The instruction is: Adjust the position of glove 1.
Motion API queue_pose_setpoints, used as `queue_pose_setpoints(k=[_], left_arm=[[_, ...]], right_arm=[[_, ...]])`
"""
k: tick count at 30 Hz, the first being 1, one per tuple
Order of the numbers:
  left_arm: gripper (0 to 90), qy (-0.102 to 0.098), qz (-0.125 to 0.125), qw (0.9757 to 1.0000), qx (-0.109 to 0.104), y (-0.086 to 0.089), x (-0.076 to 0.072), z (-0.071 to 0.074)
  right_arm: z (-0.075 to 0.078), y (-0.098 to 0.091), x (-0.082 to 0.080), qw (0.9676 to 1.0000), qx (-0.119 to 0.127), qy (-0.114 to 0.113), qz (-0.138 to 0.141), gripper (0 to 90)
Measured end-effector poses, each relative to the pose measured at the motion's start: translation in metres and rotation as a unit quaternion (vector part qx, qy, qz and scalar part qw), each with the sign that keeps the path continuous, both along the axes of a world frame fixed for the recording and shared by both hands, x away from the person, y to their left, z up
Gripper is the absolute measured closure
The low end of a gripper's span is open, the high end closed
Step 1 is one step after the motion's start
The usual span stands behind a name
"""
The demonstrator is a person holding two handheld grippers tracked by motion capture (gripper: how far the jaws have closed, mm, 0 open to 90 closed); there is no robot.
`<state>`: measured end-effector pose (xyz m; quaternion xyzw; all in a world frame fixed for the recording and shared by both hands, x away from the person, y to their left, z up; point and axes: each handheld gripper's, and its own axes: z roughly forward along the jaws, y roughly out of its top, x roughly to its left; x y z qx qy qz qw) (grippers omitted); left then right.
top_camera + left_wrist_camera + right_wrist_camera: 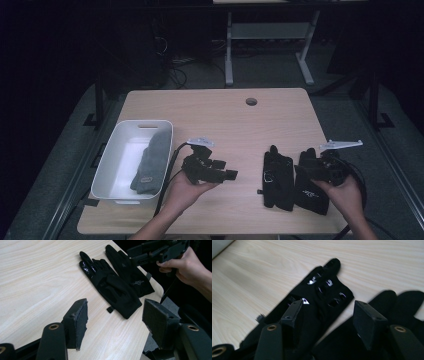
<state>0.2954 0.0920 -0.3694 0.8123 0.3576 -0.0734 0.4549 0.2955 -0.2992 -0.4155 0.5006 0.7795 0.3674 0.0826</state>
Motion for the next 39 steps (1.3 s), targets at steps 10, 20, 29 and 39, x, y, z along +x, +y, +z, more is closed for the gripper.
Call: queue_pose_setpoints(k=[10,20,29,39], left_arm=[[35.5,-0.003,-0.004,1.0000,0.004,-0.003,-0.002,-0.002],[35.0,0.002,-0.013,0.9999,0.006,-0.011,-0.002,-0.005],[34.0,0.004,-0.023,0.9997,0.011,-0.021,-0.005,-0.010],[33.7,0.005,-0.027,0.9994,0.019,-0.023,-0.006,-0.014]], right_arm=[[-0.019,-0.019,-0.015,0.9988,-0.045,0.006,-0.019,49.1],[-0.037,-0.017,-0.020,0.9940,-0.107,0.018,-0.016,52.2],[-0.042,-0.013,-0.025,0.9909,-0.133,-0.008,-0.018,63.0],[-0.040,-0.009,-0.025,0.9900,-0.139,-0.006,-0.020,80.3]])
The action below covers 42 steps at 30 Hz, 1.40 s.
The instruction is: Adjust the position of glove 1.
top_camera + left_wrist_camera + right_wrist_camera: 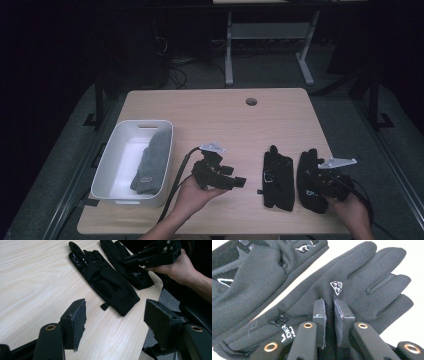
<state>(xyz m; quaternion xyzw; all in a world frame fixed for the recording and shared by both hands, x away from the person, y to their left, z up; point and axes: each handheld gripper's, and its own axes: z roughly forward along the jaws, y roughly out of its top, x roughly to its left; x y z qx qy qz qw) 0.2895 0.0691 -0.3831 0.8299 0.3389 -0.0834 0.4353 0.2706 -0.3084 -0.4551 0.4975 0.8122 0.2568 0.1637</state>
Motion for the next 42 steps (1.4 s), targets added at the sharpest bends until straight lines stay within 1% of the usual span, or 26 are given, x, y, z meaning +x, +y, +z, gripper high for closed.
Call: queue_pose_setpoints(k=[2,3,6,8,10,11,12,14,15,16,18,19,20,21,23,24,25,26,27,29,30,32,34,36,37,42], left_arm=[[33.7,-0.001,0.000,1.0000,-0.001,0.001,0.000,0.000],[33.7,-0.001,0.000,1.0000,-0.001,0.001,0.000,0.000],[33.7,0.003,0.000,1.0000,-0.003,0.001,0.001,-0.001],[33.5,0.004,-0.001,1.0000,-0.001,0.001,0.000,-0.001],[33.4,0.004,-0.003,1.0000,-0.002,0.001,0.000,-0.001],[33.4,0.002,-0.004,1.0000,-0.002,0.001,0.000,-0.001],[33.4,0.000,-0.003,1.0000,-0.002,0.001,0.000,-0.001],[33.4,0.002,0.001,1.0000,-0.004,0.003,-0.001,0.000],[33.4,0.002,0.001,1.0000,-0.004,0.003,-0.001,0.000],[33.4,0.001,0.000,1.0000,-0.002,0.004,0.000,0.000],[33.4,0.000,0.000,1.0000,-0.005,0.005,-0.001,0.000],[33.4,0.000,0.000,1.0000,-0.005,0.005,-0.001,0.000],[33.4,0.001,0.001,1.0000,-0.005,0.006,-0.001,0.000],[33.4,0.001,0.001,1.0000,-0.005,0.006,-0.001,0.000],[33.4,0.002,0.002,1.0000,-0.007,0.007,-0.001,-0.001],[33.4,0.000,0.003,1.0000,-0.007,0.009,0.000,-0.001],[33.4,0.000,0.003,1.0000,-0.007,0.009,0.000,-0.001],[33.4,0.001,0.004,1.0000,-0.008,0.009,-0.001,-0.001],[33.4,0.001,0.004,1.0000,-0.008,0.010,-0.001,-0.002],[33.4,0.002,0.006,0.9999,-0.009,0.011,-0.001,-0.002],[33.4,0.003,0.006,0.9999,-0.009,0.012,0.000,-0.003],[33.3,0.003,0.007,0.9999,-0.009,0.012,0.000,-0.003],[33.2,0.002,0.007,0.9999,-0.008,0.012,-0.001,-0.003],[33.1,0.003,0.007,0.9999,-0.006,0.013,-0.001,-0.004],[33.1,0.003,0.007,0.9999,-0.006,0.013,-0.001,-0.004],[33.1,0.004,0.009,0.9999,-0.007,0.012,-0.001,-0.006]], right_arm=[[0.001,-0.002,0.000,0.9999,0.011,0.003,-0.003,81.0],[0.002,-0.003,0.000,0.9999,0.015,0.000,-0.003,81.2],[0.004,-0.004,-0.001,0.9998,0.019,-0.001,-0.004,81.3],[0.009,-0.005,-0.001,0.9996,0.027,-0.003,-0.007,81.4],[0.014,-0.005,-0.001,0.9996,0.027,-0.008,-0.008,81.4],[0.020,-0.003,-0.001,0.9992,0.038,-0.008,-0.010,81.4],[0.020,-0.003,-0.001,0.9992,0.038,-0.008,-0.010,81.4],[0.030,0.000,0.000,0.9988,0.047,-0.015,-0.003,81.3],[0.030,0.000,0.000,0.9988,0.047,-0.015,-0.003,81.3],[0.034,0.002,0.000,0.9987,0.047,-0.019,-0.001,81.4],[0.043,0.011,0.003,0.9981,0.055,-0.027,0.004,81.4],[0.043,0.011,0.003,0.9981,0.055,-0.027,0.004,81.4],[0.046,0.018,0.004,0.9979,0.055,-0.033,0.011,81.3],[0.046,0.018,0.004,0.9979,0.055,-0.033,0.011,81.3],[0.050,0.027,0.008,0.9972,0.061,-0.037,0.021,81.3],[0.050,0.030,0.009,0.9969,0.063,-0.041,0.024,81.3],[0.050,0.030,0.009,0.9969,0.063,-0.041,0.024,81.3],[0.050,0.033,0.010,0.9967,0.069,-0.036,0.023,81.3],[0.050,0.036,0.012,0.9962,0.071,-0.041,0.028,81.3],[0.050,0.042,0.013,0.9961,0.074,-0.038,0.029,81.2],[0.050,0.048,0.015,0.9958,0.074,-0.042,0.034,81.2],[0.050,0.051,0.015,0.9957,0.075,-0.042,0.036,81.2],[0.048,0.057,0.017,0.9953,0.075,-0.043,0.043,81.2],[0.047,0.065,0.018,0.9952,0.076,-0.039,0.048,81.1],[0.046,0.067,0.018,0.9950,0.075,-0.042,0.051,81.1],[0.043,0.073,0.018,0.9948,0.075,-0.039,0.057,81.0]])
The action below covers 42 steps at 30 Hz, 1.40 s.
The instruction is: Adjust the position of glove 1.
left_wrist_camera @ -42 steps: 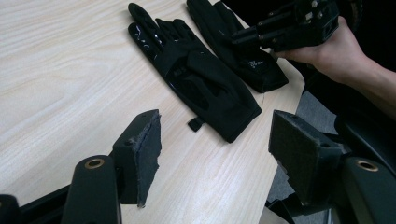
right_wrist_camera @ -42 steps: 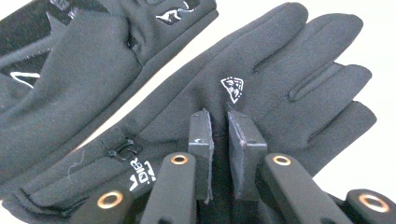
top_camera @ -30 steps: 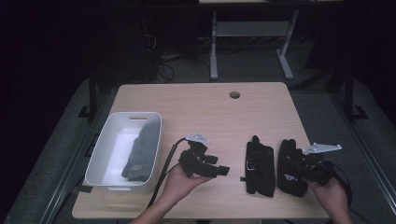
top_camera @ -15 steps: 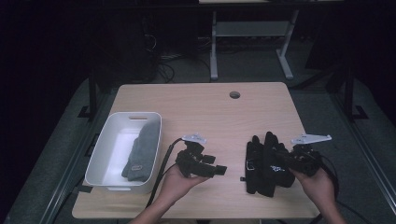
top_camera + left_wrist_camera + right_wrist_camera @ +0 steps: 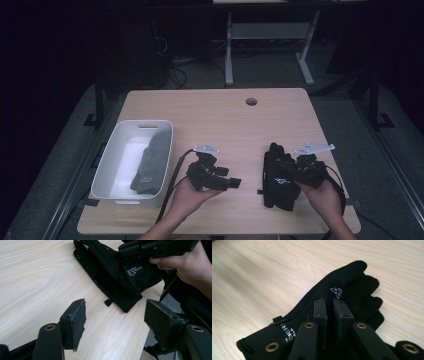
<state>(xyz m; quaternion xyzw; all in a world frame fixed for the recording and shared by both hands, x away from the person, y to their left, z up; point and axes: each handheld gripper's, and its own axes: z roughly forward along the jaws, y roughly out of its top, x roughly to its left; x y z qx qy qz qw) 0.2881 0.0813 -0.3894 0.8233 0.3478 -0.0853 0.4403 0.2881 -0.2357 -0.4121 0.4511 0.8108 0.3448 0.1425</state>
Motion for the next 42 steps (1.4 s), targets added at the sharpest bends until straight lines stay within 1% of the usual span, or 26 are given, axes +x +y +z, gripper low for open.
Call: queue_pose_setpoints(k=[1,3,9,10,14,15,17,18,20,21,22,23,24,25,26,27,29,30,31,32,33,35,38,40,41,42], left_arm=[[33.2,-0.001,-0.002,1.0000,0.001,0.000,0.000,-0.001],[33.2,0.001,-0.003,1.0000,0.003,-0.001,0.000,-0.002],[33.1,0.009,-0.009,0.9999,0.003,-0.009,-0.001,-0.007],[33.1,0.011,-0.012,0.9999,0.005,-0.012,-0.001,-0.009],[33.1,0.016,-0.016,0.9997,0.005,-0.019,-0.002,-0.013],[33.2,0.016,-0.017,0.9997,0.006,-0.022,-0.002,-0.015],[33.1,0.018,-0.020,0.9996,0.007,-0.027,-0.002,-0.018],[33.2,0.022,-0.020,0.9995,0.007,-0.029,-0.002,-0.020],[33.4,0.026,-0.024,0.9993,0.009,-0.037,-0.003,-0.025],[34.2,0.026,-0.024,0.9993,0.009,-0.037,-0.003,-0.025],[34.2,0.029,-0.026,0.9992,0.008,-0.040,-0.003,-0.027],[34.4,0.031,-0.028,0.9991,0.008,-0.042,-0.003,-0.029],[34.5,0.033,-0.030,0.9990,0.009,-0.045,-0.003,-0.030],[34.5,0.038,-0.028,0.9989,0.008,-0.048,-0.004,-0.032],[34.5,0.044,-0.031,0.9985,0.010,-0.054,-0.004,-0.035],[34.5,0.047,-0.031,0.9983,0.009,-0.057,-0.004,-0.037],[34.6,0.049,-0.031,0.9982,0.009,-0.059,-0.004,-0.038],[35.0,0.053,-0.030,0.9981,0.009,-0.062,-0.003,-0.040],[35.0,0.058,-0.031,0.9978,0.008,-0.064,-0.003,-0.042],[34.9,0.066,-0.032,0.9973,0.006,-0.069,-0.002,-0.045],[34.9,0.066,-0.032,0.9973,0.006,-0.069,-0.002,-0.045],[34.9,0.074,-0.033,0.9967,0.006,-0.074,-0.001,-0.049],[35.7,0.085,-0.040,0.9956,0.006,-0.080,-0.001,-0.055],[35.7,0.093,-0.041,0.9948,0.006,-0.084,-0.002,-0.058],[36.0,0.094,-0.043,0.9946,0.006,-0.086,-0.001,-0.060],[36.2,0.096,-0.039,0.9946,0.007,-0.088,-0.001,-0.061]], right_arm=[[-0.004,0.001,0.000,1.0000,0.003,0.009,0.001,80.9],[-0.007,0.002,0.000,0.9999,0.004,0.012,0.002,80.8],[-0.021,0.007,-0.001,0.9996,-0.001,0.024,0.012,81.0],[-0.024,0.007,-0.001,0.9995,0.001,0.031,0.012,81.1],[-0.026,0.005,-0.001,0.9995,0.007,0.030,0.010,79.8],[-0.026,0.004,-0.001,0.9994,0.010,0.032,0.009,77.7],[-0.026,0.001,0.000,0.9992,0.019,0.034,0.007,69.6],[-0.025,-0.004,0.002,0.9990,0.027,0.037,-0.001,60.9],[-0.023,-0.009,0.004,0.9984,0.038,0.042,-0.006,56.1],[-0.023,-0.009,0.004,0.9984,0.038,0.042,-0.006,56.1],[-0.023,-0.012,0.005,0.9983,0.039,0.041,-0.012,53.5],[-0.022,-0.015,0.007,0.9980,0.045,0.042,-0.017,51.6],[-0.021,-0.021,0.010,0.9968,0.059,0.048,-0.025,47.6],[-0.021,-0.021,0.010,0.9968,0.059,0.048,-0.025,47.6],[-0.022,-0.026,0.014,0.9968,0.060,0.049,-0.022,45.0],[-0.023,-0.027,0.015,0.9963,0.062,0.054,-0.026,43.7],[-0.024,-0.030,0.017,0.9963,0.062,0.053,-0.027,42.6],[-0.026,-0.034,0.021,0.9956,0.066,0.058,-0.031,40.5],[-0.026,-0.034,0.021,0.9956,0.066,0.058,-0.031,40.5],[-0.027,-0.038,0.023,0.9945,0.072,0.064,-0.040,39.1],[-0.028,-0.039,0.025,0.9941,0.075,0.065,-0.043,38.7],[-0.029,-0.041,0.026,0.9939,0.077,0.065,-0.045,38.1],[-0.032,-0.045,0.031,0.9929,0.077,0.075,-0.050,36.8],[-0.033,-0.047,0.033,0.9931,0.077,0.074,-0.049,36.7],[-0.033,-0.048,0.034,0.9930,0.077,0.075,-0.049,36.3],[-0.034,-0.048,0.035,0.9931,0.077,0.074,-0.049,36.2]])
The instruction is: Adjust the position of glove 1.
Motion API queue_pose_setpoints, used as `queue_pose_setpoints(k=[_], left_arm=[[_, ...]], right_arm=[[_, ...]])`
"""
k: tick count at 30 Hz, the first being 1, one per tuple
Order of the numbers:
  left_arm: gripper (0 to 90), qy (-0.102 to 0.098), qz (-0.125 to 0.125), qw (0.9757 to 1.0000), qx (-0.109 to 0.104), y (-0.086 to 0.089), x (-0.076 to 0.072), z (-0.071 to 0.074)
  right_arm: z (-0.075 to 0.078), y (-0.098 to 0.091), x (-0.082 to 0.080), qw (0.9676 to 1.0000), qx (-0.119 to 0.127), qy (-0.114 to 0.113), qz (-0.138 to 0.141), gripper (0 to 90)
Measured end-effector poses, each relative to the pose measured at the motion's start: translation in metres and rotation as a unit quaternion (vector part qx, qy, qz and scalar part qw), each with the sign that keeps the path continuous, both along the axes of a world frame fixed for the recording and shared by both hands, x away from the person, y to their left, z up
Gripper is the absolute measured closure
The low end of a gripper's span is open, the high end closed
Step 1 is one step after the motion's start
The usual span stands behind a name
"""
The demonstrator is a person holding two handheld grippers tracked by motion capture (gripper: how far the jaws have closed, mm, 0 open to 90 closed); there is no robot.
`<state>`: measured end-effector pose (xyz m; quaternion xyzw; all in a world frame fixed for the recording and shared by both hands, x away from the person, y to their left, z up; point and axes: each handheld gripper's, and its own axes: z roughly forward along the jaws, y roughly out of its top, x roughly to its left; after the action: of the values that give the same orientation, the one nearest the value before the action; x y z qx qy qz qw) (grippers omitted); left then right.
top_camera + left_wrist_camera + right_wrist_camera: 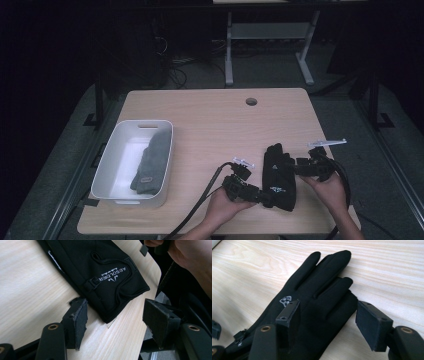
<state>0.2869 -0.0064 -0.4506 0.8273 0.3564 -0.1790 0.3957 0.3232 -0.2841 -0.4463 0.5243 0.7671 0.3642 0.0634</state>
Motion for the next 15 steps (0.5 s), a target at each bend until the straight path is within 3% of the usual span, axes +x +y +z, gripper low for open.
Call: queue_pose_setpoints(k=[7,15], left_arm=[[42.0,0.020,0.003,0.9998,-0.001,-0.011,0.001,-0.010],[47.5,0.028,0.009,0.9995,0.011,-0.015,0.002,-0.016]], right_arm=[[-0.006,-0.004,0.008,0.9998,0.004,0.013,-0.014,36.3],[-0.010,-0.006,0.015,0.9996,0.006,0.019,-0.019,37.5]])
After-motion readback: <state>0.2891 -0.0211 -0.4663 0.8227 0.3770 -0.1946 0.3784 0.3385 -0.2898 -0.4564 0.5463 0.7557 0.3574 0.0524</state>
